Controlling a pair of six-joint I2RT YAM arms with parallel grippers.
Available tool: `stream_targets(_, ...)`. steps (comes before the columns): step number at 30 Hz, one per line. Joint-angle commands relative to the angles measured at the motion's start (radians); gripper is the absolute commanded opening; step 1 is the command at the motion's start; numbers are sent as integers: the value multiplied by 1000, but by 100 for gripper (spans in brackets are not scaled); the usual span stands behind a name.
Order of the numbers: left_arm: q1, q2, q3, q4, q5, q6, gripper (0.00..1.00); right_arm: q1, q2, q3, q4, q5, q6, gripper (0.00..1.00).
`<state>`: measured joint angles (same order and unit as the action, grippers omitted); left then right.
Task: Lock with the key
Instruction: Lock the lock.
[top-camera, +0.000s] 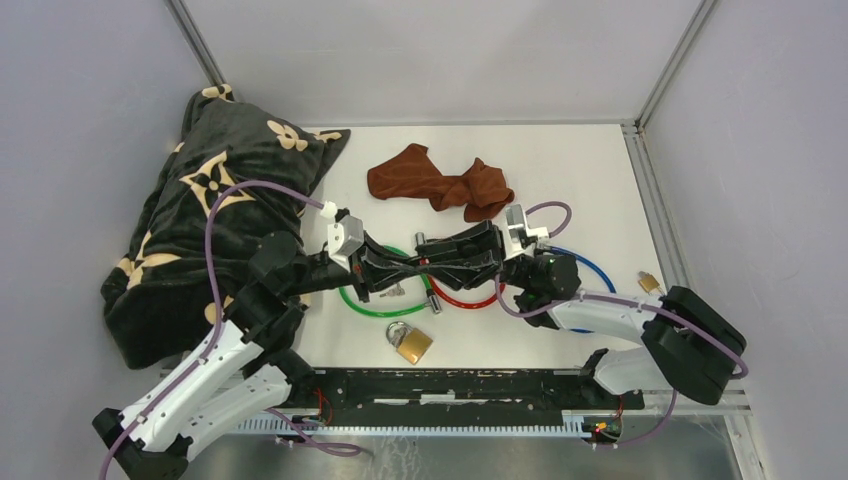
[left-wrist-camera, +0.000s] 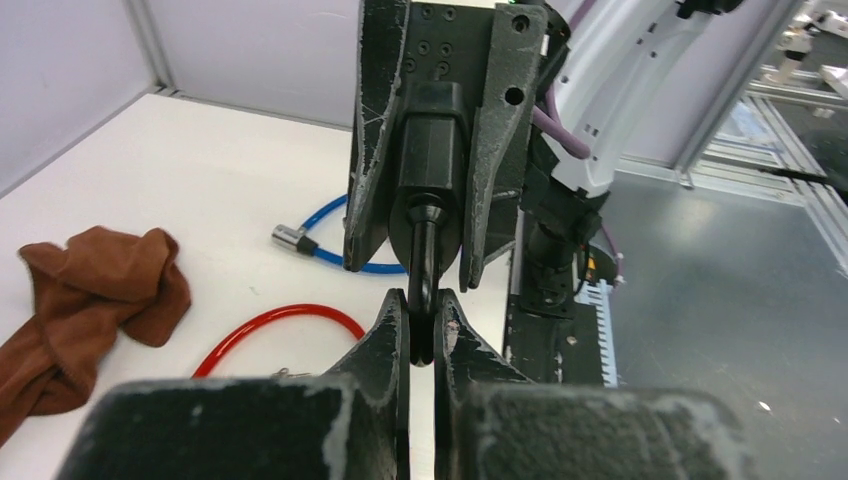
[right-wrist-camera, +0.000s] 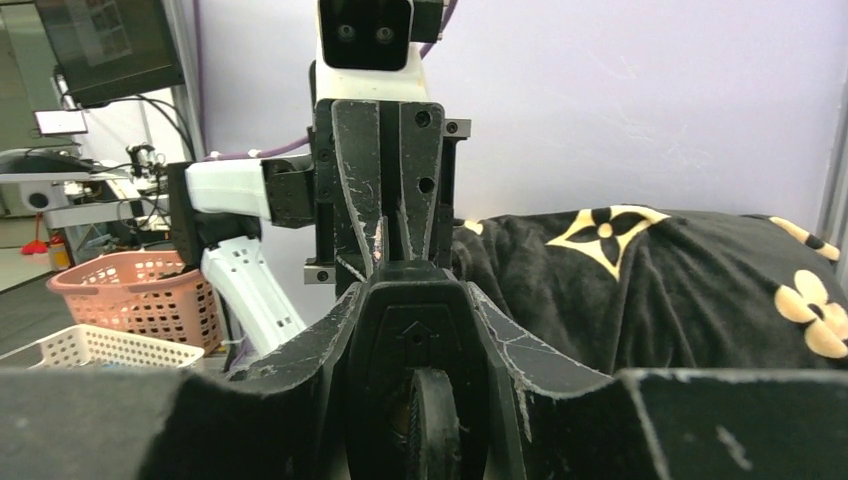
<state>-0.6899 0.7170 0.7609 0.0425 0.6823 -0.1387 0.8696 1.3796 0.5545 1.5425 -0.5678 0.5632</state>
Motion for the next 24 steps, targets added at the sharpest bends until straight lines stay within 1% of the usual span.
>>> stream_targets(1,-83,-42,22,123,173,20,2,41,-48,-21,-311,7,-63,0)
stream_targets(2,-82,-54,8,118,169,14,2,41,-77,-17,-340,31,-67,0)
stream_targets(7,-80,-106,-72,150,142,-7,2,42,-183,-41,-324,78,-50,0)
stream_targets(11,-76,-141,-126,143,109,16,2,45,-238,-10,-408,92,-92,0)
stream_targets(13,-71,-156,-150,164,99,9,2,51,-250,6,-439,91,-113,0)
stream_targets(20,-58,-204,-228,194,39,-3,2,57,-288,19,-408,91,-92,0)
stream_targets(24,-56,-223,-294,259,1,-17,2,73,-292,25,-404,111,-97,0)
